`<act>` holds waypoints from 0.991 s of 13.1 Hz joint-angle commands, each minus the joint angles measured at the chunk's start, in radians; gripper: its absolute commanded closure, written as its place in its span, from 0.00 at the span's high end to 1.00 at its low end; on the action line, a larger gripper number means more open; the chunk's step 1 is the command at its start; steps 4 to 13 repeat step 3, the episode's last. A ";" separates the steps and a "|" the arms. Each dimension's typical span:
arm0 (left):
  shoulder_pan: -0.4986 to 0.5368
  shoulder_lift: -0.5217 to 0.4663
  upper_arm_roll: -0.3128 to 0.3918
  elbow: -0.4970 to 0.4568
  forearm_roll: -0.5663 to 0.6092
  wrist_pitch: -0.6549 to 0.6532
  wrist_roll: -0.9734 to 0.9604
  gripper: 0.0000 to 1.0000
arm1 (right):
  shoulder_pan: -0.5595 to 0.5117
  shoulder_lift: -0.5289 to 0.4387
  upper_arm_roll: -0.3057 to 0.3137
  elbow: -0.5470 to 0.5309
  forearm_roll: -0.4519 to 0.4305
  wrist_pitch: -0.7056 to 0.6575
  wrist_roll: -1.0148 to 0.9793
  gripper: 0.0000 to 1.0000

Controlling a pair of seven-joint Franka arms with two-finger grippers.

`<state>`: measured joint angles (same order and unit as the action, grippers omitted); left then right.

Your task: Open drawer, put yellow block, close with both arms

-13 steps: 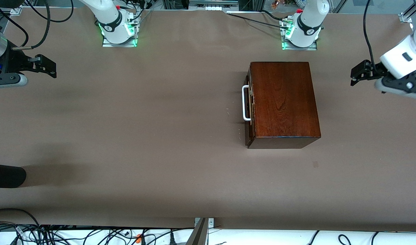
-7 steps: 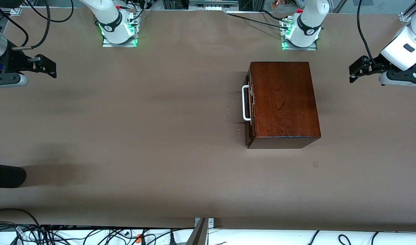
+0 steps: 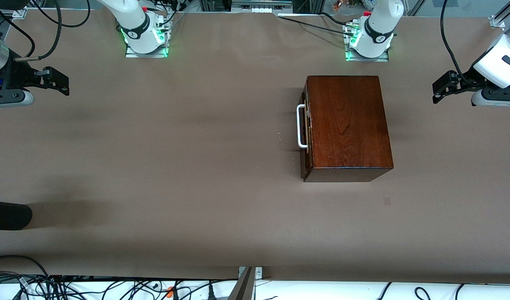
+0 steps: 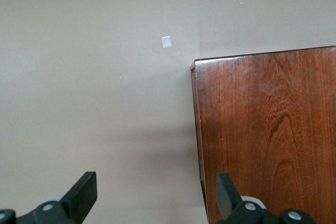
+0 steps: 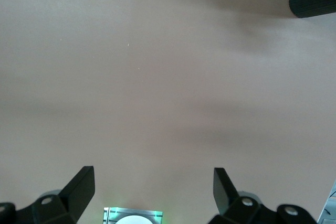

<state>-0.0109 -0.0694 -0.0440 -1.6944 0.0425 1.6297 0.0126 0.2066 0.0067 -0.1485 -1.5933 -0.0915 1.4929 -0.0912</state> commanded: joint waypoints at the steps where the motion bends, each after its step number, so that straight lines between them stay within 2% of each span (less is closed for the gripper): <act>1: -0.012 -0.023 0.010 -0.022 -0.016 0.012 -0.008 1.00 | -0.006 0.007 0.001 0.019 0.015 -0.005 -0.010 1.00; 13: -0.012 -0.023 0.010 -0.022 -0.016 0.012 -0.005 1.00 | -0.006 0.007 0.001 0.019 0.015 -0.005 -0.010 1.00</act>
